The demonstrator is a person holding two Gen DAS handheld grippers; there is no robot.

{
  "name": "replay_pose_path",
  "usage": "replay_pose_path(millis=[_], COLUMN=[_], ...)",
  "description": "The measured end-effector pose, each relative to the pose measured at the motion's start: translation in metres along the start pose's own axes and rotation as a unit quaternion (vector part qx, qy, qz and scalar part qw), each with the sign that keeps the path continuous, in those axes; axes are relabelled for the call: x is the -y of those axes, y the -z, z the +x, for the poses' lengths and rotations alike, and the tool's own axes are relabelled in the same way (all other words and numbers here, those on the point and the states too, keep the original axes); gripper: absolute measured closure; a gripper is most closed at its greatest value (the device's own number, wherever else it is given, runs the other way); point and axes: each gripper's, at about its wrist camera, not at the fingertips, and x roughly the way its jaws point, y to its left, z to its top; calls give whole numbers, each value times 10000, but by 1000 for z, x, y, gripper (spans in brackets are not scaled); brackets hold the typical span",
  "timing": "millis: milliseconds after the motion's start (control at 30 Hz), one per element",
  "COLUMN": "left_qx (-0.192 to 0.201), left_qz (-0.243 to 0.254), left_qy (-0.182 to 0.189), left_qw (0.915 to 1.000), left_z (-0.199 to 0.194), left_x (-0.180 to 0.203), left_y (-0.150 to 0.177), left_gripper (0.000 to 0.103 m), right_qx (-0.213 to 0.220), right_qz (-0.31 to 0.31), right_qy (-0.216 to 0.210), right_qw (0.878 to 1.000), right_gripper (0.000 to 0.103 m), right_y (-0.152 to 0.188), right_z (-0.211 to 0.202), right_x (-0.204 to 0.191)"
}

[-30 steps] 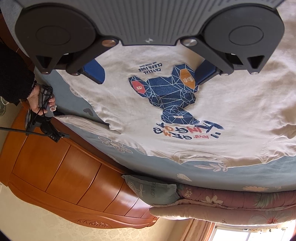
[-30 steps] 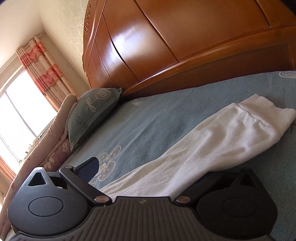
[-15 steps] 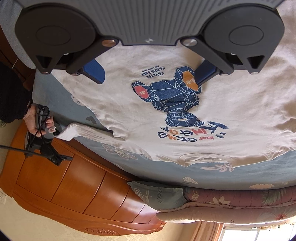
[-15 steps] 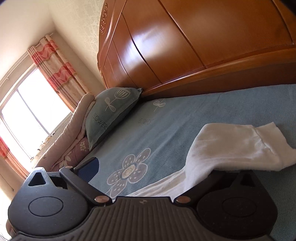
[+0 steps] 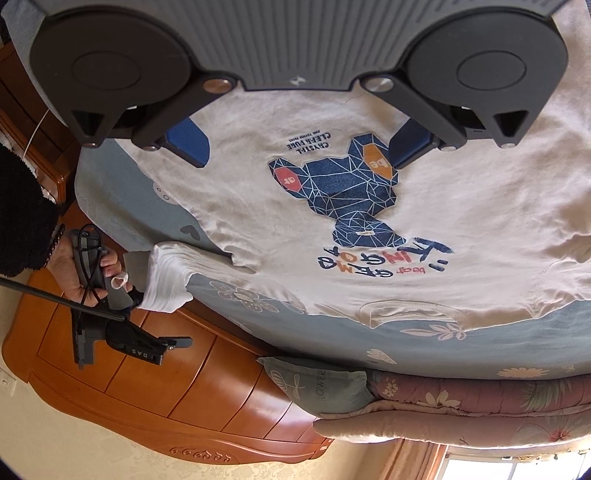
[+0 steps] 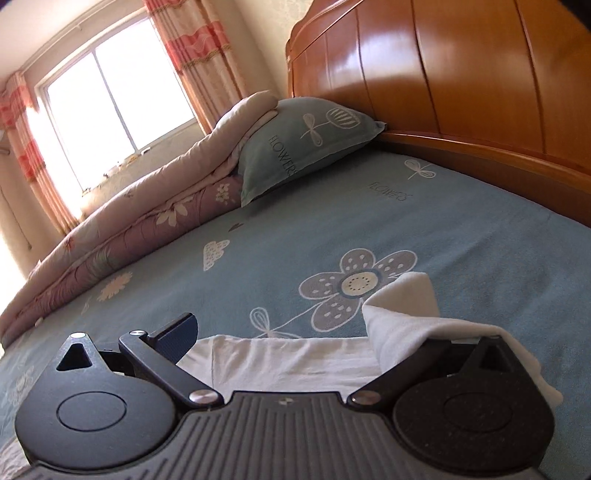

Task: Fold clothes
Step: 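Lift the sleeve with the right gripper and carry it across the body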

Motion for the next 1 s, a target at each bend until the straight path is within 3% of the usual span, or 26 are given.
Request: replay_pose_path(millis=[200, 400, 667, 1000], left_qx=[35, 34, -348, -372], left_qz=[54, 27, 596, 806], left_qy=[9, 52, 151, 283], left_qw=[10000, 10000, 9975, 9957], left_z=[-5, -9, -8, -14], left_x=[1, -1, 7, 11], left_y=[1, -1, 6, 10], left_gripper=[1, 1, 1, 1], right_qx=[-351, -571, -959, -1240], right_qz=[-642, -847, -1416, -1856], right_qy=[6, -45, -228, -587], right_qw=[9973, 9948, 9850, 9730], right_gripper=[0, 0, 0, 0], right_y=[0, -5, -7, -7], right_z=[9, 17, 33, 54], right_x=[-46, -73, -121, -185])
